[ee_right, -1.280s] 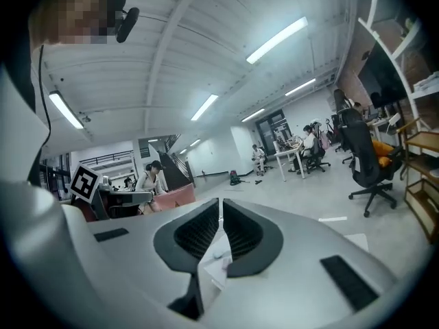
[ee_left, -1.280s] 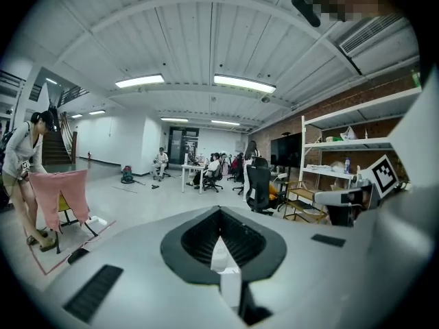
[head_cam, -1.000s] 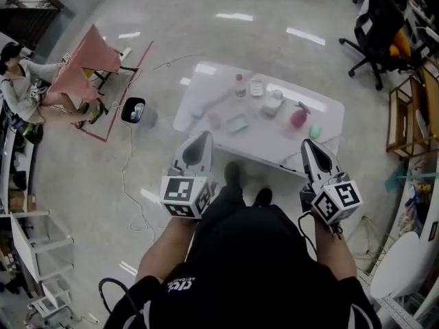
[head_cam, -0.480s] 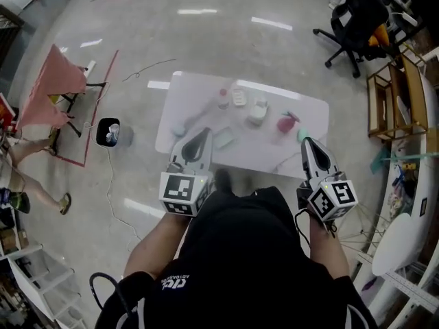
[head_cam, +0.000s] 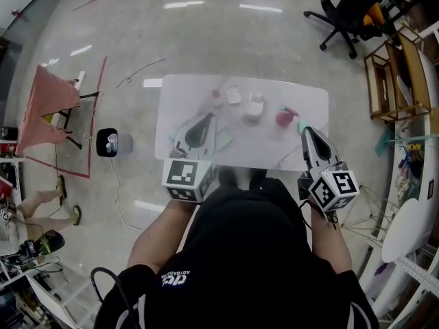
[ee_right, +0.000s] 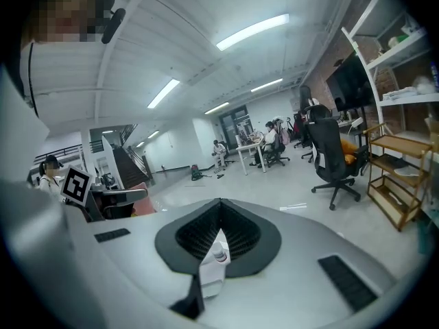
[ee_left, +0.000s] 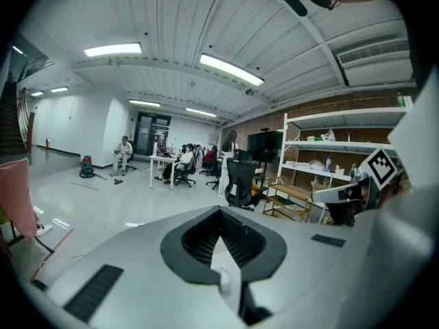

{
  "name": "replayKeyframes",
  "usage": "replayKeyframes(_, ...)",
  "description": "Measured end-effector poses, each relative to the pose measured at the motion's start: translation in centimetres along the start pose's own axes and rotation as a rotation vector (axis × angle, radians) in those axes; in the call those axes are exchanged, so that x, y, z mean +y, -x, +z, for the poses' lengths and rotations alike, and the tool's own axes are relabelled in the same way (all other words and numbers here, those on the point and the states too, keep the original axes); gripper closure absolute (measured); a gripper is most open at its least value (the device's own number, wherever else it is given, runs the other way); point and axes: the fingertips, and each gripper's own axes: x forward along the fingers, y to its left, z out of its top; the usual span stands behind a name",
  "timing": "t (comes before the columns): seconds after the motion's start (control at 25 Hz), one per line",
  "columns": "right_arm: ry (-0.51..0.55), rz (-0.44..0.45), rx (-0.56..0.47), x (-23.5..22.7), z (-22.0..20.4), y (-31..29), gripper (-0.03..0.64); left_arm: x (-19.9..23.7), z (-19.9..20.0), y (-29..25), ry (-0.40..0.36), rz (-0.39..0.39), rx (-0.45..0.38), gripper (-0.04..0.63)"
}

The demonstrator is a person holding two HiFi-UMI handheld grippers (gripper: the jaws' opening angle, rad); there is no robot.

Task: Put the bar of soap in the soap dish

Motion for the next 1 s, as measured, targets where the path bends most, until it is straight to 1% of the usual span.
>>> replayKeyframes(0.2, -0.006, -0.040, 0.001, -4.0, -0.4, -0.9, 0.601, 0.0, 0.2, -1.7, 0.003, 0.031, 0.020, 0.588)
replayKeyframes(0.28, -0.019, -0.065, 0.002, -6.5, -1.0, -1.2, 0.601, -0.2, 0.3, -2.4, 0.019, 0.038, 0.021, 0.588)
replayKeyframes(0.4, -0.026, -0.108, 0.019, -10.7, -2.3, -1.4, 0.601, -1.1, 0.3, -3.8, 0.053, 0.022, 0.013, 0.588)
replayKeyframes(0.52, -0.043, -0.135, 0.058, -14.0, -4.3, -2.1, 0.601, -1.8, 0.1, -5.0, 0.052, 0.023, 0.019, 0.588)
replayKeyframes(0.64, -0.048, -0.124, 0.113, -16.6, -6.4, -3.3, 0.601, -2.8, 0.0, -6.4, 0.053, 0.032, 0.024, 0.587)
replayKeyframes(0.8, -0.039, -0.107, 0.186, -19.3, -9.6, -4.9, 0.601, -3.9, -1.9, -8.2, 0.055, 0.037, 0.038, 0.587)
replayKeyframes(1.0, -0.065, -0.119, 0.282, -22.8, -13.6, -7.7, 0.601, -4.2, -3.4, -10.9, 0.072, 0.042, 0.054, 0.588)
